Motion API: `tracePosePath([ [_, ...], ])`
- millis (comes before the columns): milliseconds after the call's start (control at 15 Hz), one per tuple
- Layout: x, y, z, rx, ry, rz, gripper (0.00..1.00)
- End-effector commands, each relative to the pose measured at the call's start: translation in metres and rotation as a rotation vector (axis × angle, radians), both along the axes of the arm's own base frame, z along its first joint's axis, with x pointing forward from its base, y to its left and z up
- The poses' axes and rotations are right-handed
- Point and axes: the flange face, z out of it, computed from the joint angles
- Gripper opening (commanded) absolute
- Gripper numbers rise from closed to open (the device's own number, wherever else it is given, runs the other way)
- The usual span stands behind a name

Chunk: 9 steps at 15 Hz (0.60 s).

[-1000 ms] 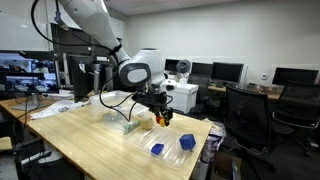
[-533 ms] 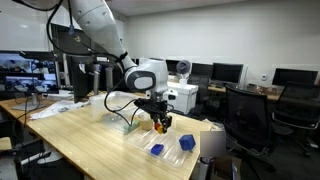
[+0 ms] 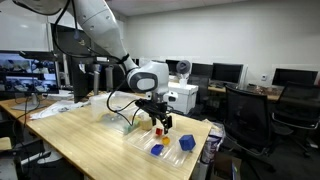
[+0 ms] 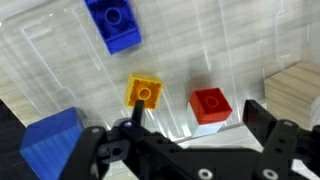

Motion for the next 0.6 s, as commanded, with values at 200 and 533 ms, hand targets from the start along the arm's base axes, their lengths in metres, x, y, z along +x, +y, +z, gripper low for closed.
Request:
tracePosePath([
  [200,0.013,0.018,0.061,-0.014,-0.110,0.020,1.00],
  [533,0.021,0.033,0.129,-0.037,-0.224,0.042,1.00],
])
